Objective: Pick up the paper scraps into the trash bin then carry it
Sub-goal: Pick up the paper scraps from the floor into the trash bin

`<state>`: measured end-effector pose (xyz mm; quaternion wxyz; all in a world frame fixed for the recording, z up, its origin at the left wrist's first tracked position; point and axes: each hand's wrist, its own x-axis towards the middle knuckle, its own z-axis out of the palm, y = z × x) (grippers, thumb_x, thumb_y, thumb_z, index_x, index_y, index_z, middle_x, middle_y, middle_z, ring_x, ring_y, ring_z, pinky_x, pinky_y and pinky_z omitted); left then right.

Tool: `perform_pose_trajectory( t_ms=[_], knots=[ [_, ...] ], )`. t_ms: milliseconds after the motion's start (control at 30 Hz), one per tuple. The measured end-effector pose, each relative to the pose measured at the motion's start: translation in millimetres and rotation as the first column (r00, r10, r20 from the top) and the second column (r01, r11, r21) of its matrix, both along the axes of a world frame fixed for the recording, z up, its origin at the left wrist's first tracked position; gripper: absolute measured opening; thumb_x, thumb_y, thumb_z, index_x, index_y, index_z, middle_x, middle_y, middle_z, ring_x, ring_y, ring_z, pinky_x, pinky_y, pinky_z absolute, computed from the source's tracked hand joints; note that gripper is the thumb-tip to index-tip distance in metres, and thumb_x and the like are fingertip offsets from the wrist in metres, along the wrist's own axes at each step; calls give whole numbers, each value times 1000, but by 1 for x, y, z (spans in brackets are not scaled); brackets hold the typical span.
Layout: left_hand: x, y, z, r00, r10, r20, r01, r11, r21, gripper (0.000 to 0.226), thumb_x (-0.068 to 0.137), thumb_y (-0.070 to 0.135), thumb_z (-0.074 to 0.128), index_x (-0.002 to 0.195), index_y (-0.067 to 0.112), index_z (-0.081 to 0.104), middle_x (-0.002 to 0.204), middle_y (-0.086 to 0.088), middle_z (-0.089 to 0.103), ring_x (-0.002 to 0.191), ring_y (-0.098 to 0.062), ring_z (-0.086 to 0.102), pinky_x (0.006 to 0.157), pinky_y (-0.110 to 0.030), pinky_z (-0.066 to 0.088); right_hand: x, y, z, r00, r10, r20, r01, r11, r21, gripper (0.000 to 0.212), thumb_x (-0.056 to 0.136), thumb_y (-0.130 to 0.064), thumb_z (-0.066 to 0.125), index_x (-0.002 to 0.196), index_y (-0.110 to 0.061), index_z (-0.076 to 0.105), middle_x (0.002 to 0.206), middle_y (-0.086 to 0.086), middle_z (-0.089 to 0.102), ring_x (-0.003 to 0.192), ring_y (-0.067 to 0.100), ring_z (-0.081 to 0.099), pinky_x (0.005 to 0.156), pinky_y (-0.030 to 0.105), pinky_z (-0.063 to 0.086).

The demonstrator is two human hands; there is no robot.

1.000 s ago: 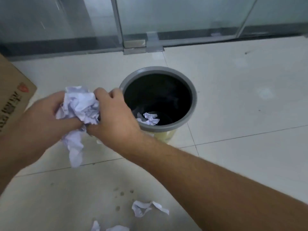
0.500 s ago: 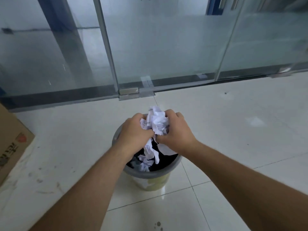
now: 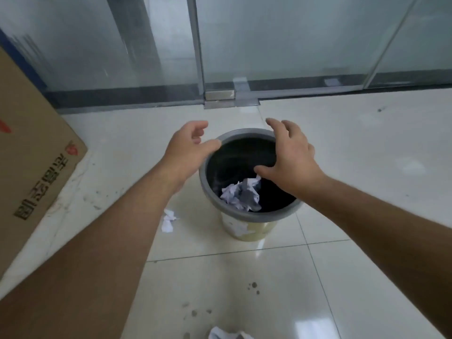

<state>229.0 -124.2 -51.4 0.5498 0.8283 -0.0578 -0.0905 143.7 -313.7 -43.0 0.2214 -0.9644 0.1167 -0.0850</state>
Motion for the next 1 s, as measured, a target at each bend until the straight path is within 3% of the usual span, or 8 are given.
perform_pose_trajectory(
  t_ms=[100, 200, 300, 500, 600, 700, 833, 1000],
  knots=[
    [14, 53, -27, 986, 165, -2, -164, 981, 100, 52, 89, 31, 69, 139, 25, 54, 142, -4, 54, 120, -20, 54, 93, -35, 47, -16, 50, -2, 948, 211, 236, -220, 975, 12, 83, 74, -36, 78, 144, -28, 33, 148, 6, 35, 136, 26, 32, 109, 48, 32],
    [9, 94, -74, 995, 92, -44, -69, 923, 379, 61, 87, 30, 72, 144, 18, 51, 148, -13, 50, 131, -27, 50, 105, -37, 42, -48, 96, -28, 831, 454, 321, -483, 876, 11, 72, 73, -35, 76, 136, -24, 43, 134, 4, 45, 120, 21, 46, 96, 39, 47],
    [-4, 114, -125, 990, -11, -144, 94, 805, 586, 70, 85, 31, 73, 148, 20, 46, 153, -16, 42, 140, -33, 39, 115, -41, 33, -85, 120, -82, 760, 634, 139, -643, 766, 23, 72, 72, -36, 77, 134, -28, 41, 129, 1, 43, 102, 16, 52, 78, 33, 53],
    [-9, 108, -199, 943, -224, -244, 330, 572, 751, 78, 87, 37, 69, 154, 29, 31, 167, -7, 17, 148, -38, 18, 116, -55, 32, -146, 98, -197, 756, 467, -459, -462, 877, 132, 95, 65, -51, 78, 141, -40, 21, 144, 2, 25, 123, 25, 42, 95, 37, 48],
    [-8, 110, -222, 907, -286, -309, 406, 403, 820, 80, 87, 46, 65, 156, 33, 26, 168, -3, 12, 150, -37, 14, 116, -58, 32, -173, 85, -226, 687, 402, -605, -390, 907, 160, 113, 55, -54, 84, 142, -44, 11, 149, 3, 16, 133, 28, 30, 98, 42, 48],
    [-29, 130, -237, 879, -341, -334, 437, 294, 850, 72, 88, 46, 64, 152, 25, 38, 162, -5, 26, 147, -38, 20, 112, -53, 38, -192, 80, -241, 634, 416, -652, -380, 902, 207, 122, 53, -57, 86, 141, -50, 2, 153, 1, 10, 135, 27, 26, 98, 46, 49],
    [-93, 169, -239, 887, -278, -369, 455, 388, 802, 66, 83, 47, 69, 140, 18, 52, 140, -11, 43, 125, -36, 42, 102, -46, 47, -206, 94, -250, 625, 438, -646, -338, 898, 281, 124, 50, -53, 88, 141, -55, 3, 151, -3, 10, 134, 24, 24, 94, 47, 52],
    [-211, 218, -226, 785, -89, -613, 519, 636, 571, 100, 46, 61, 85, 132, 26, 47, 118, -1, 43, 102, -19, 54, 85, -31, 51, -221, 135, -260, 619, 441, -650, -311, 898, 312, 123, 50, -48, 89, 139, -55, 6, 148, -1, 10, 132, 25, 24, 88, 47, 55]
  ],
)
